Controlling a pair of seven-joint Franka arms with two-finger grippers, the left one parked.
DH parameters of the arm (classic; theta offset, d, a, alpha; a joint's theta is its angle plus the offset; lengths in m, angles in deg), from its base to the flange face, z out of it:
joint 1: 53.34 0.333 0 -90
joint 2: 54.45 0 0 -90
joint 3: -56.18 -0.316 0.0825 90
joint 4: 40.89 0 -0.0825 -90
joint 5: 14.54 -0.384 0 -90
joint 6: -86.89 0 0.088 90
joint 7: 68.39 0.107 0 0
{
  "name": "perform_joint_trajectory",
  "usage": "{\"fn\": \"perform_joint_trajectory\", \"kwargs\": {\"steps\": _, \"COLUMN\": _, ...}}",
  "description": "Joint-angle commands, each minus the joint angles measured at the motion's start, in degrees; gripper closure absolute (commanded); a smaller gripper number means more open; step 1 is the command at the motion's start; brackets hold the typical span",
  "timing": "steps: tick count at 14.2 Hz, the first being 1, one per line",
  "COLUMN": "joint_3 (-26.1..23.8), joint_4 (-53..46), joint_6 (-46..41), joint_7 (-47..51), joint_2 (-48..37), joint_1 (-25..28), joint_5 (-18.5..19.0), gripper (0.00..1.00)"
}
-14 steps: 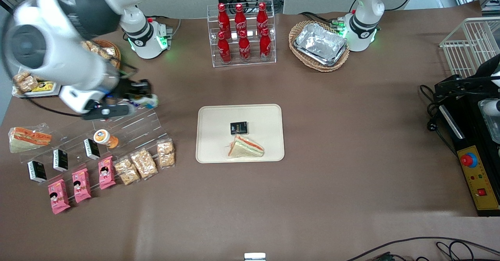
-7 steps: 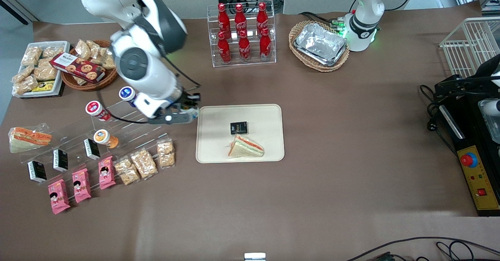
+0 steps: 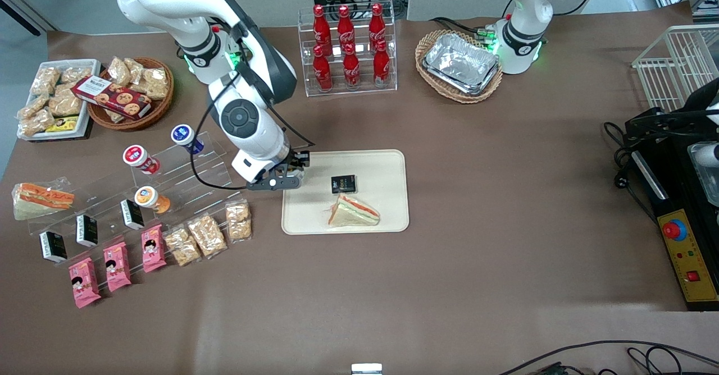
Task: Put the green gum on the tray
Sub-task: 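Carry the green gum bottle over the cream tray beside the tissue pack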
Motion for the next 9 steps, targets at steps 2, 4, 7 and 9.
{"fn": "perform_joint_trajectory", "kwargs": {"steps": 2, "joint_3": 0.7, "joint_4": 1.1, "joint_6": 8.5, "joint_7": 2.5, "joint_2": 4.5, "joint_1": 2.7, "joint_5": -0.6, "gripper": 0.71}}
{"fn": "perform_joint_trajectory", "kwargs": {"steps": 4, "joint_3": 0.7, "joint_4": 1.2, "joint_6": 10.7, "joint_7": 3.0, "joint_2": 6.4, "joint_1": 2.8, "joint_5": -0.4, "gripper": 0.71}}
{"fn": "perform_joint_trajectory", "kwargs": {"steps": 7, "joint_3": 0.7, "joint_4": 1.2, "joint_6": 13.3, "joint_7": 4.4, "joint_2": 8.4, "joint_1": 3.8, "joint_5": -0.4, "gripper": 0.70}}
{"fn": "perform_joint_trajectory", "kwargs": {"steps": 9, "joint_3": 0.7, "joint_4": 1.0, "joint_6": 13.5, "joint_7": 4.8, "joint_2": 8.9, "joint_1": 4.0, "joint_5": -0.3, "gripper": 0.69}}
